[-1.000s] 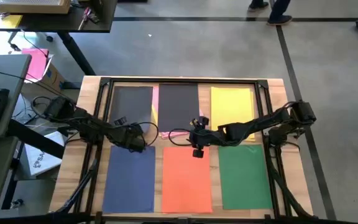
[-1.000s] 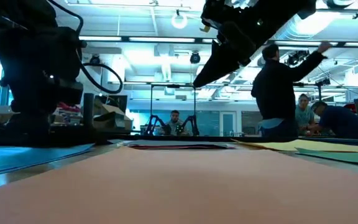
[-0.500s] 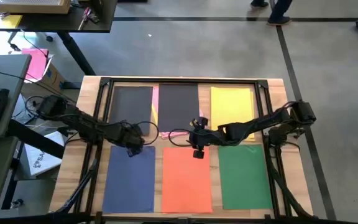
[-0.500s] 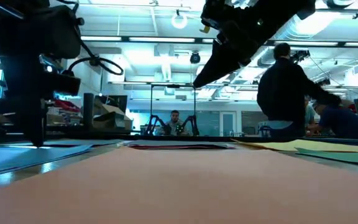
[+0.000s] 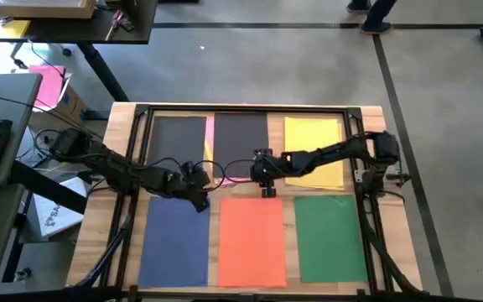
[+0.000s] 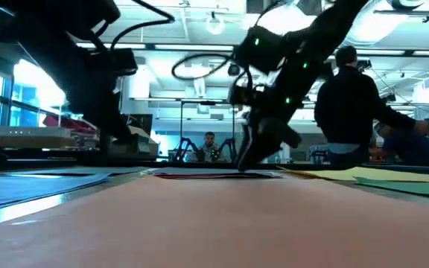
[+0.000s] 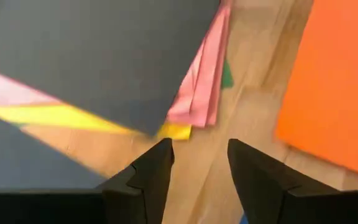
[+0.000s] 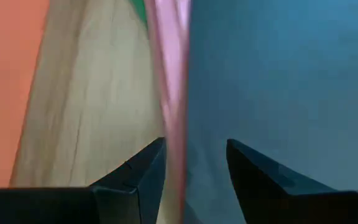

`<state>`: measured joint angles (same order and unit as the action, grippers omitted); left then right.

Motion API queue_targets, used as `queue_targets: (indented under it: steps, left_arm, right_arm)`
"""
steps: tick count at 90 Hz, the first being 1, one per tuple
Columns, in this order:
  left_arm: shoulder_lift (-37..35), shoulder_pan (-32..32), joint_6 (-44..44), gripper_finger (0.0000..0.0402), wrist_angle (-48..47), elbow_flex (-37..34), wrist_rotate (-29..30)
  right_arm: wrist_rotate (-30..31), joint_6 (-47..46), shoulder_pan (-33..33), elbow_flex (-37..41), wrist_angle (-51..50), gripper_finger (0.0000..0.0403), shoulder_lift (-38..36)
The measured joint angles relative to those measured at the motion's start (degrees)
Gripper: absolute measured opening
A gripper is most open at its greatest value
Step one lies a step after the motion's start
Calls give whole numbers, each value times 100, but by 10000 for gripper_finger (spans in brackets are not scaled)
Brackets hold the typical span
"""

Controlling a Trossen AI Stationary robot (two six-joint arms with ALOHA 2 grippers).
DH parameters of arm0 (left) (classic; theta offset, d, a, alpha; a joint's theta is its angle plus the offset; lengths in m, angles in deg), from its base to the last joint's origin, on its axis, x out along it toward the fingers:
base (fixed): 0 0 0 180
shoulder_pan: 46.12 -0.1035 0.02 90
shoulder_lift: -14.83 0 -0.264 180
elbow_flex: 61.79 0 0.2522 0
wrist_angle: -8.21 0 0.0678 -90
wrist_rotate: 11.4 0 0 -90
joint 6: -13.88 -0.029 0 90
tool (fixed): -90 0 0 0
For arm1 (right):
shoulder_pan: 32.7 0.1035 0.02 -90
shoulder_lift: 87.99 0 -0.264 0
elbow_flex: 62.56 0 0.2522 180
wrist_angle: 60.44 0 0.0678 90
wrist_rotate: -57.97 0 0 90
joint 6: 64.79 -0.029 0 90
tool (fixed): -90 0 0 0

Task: Organize paper
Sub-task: Stack the black paper on top of the black paper

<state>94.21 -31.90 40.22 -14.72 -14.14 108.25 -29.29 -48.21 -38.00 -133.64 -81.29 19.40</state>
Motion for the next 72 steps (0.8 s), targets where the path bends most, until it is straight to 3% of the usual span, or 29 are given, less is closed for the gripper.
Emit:
queue_targets:
  steps: [18, 40, 57, 72]
  left_arm:
    - [16, -7, -51, 143, 48, -59, 103]
    - [17, -7, 33, 143, 234, -236, 91]
    - [15, -6, -479, 142, 607, -236, 66]
    - [15, -7, -1477, 142, 1329, -235, 62]
  right_arm:
    - [-567, -113, -330, -22, 69, 133, 238]
    - [-795, -113, -382, -22, 63, 12, 258]
    - [-749, -149, -195, 4, -172, 1, -6]
    - [-998, -191, -75, 7, -162, 0, -449]
